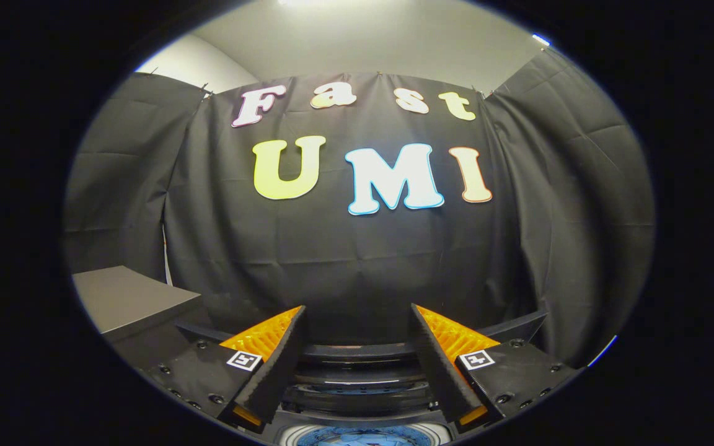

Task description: Put the clothes into the washing machine and then close the washing machine lid.

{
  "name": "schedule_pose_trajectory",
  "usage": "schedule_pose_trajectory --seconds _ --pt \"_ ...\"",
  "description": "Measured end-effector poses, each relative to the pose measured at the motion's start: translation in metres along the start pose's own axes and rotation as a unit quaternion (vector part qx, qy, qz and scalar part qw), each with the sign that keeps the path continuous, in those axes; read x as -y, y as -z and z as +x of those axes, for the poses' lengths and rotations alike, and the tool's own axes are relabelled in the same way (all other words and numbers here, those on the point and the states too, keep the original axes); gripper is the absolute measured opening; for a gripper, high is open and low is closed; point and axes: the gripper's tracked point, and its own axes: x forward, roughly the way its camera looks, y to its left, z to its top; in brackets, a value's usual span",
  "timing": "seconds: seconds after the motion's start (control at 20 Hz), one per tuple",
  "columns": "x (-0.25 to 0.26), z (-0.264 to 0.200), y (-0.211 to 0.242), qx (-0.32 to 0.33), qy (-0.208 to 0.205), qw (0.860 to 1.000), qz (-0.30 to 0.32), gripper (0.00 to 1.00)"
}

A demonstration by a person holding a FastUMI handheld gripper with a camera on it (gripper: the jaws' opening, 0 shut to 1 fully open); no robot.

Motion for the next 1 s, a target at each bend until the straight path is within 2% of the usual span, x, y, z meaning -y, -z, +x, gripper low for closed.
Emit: schedule_pose_trajectory --seconds 1.0 --pt "0.003 -0.012 0.013 -0.006 0.019 1.000 -0.002 1.00"
